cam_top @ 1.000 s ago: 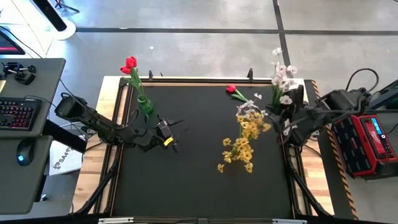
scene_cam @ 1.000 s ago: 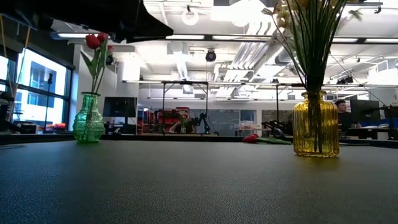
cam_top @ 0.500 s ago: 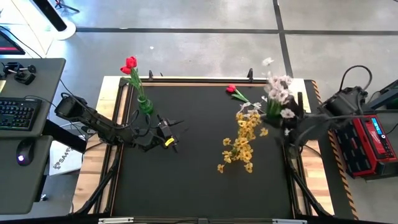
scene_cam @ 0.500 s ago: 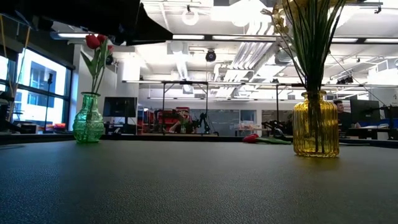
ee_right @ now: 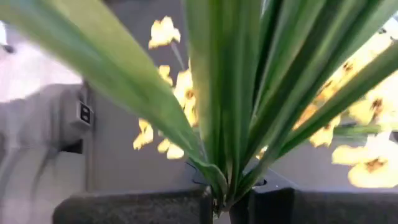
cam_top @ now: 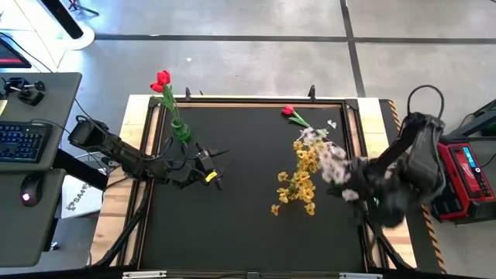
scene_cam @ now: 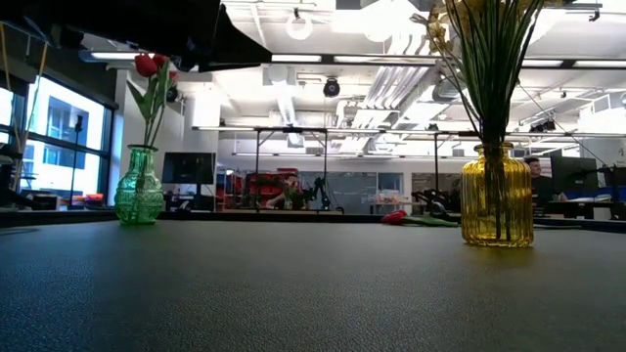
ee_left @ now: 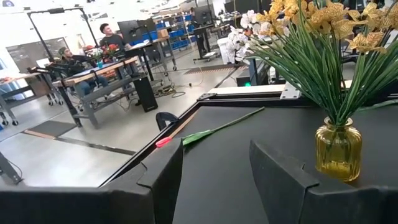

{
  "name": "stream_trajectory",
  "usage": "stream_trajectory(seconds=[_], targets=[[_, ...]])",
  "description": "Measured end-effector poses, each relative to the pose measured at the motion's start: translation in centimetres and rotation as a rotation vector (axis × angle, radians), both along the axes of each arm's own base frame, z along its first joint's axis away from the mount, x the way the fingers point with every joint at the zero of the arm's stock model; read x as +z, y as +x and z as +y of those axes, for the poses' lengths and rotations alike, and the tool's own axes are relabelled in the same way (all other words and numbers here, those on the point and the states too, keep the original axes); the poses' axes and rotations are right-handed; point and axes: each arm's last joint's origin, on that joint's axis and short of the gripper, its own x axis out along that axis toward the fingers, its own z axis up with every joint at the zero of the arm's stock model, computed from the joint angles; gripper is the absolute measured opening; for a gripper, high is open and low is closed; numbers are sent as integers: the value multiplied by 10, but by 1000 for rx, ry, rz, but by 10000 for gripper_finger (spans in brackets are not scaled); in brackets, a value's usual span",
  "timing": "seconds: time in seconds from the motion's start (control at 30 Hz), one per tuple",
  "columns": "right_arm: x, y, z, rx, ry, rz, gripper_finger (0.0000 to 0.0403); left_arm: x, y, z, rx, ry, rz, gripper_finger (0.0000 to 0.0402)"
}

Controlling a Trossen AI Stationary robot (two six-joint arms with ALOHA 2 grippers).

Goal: Sort flowers into vase by color
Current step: Put the white flower into the yellow vase

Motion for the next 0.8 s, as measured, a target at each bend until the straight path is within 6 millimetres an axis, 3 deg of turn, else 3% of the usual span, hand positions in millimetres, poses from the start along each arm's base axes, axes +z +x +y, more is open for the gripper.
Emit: stream_trajectory(seconds=[0.2, 0.33, 0.47, 0.6, 0.8], targets=[[-50, -22, 23, -101, -104, -176, 0, 0, 0, 0, -1, 0, 0, 175], [-95, -30, 22, -174, -178, -318, 0, 0, 0, 0, -1, -1, -1, 175], [-125, -27, 8, -256, -238, -394, 0, 0, 0, 0, -1, -2, -4, 175], [-136, -21, -1, -301, -297, -447, 0, 0, 0, 0, -1, -19, -14, 175], [-131, -14, -4, -329, -326, -460, 0, 0, 0, 0, 0, -45, -30, 175]])
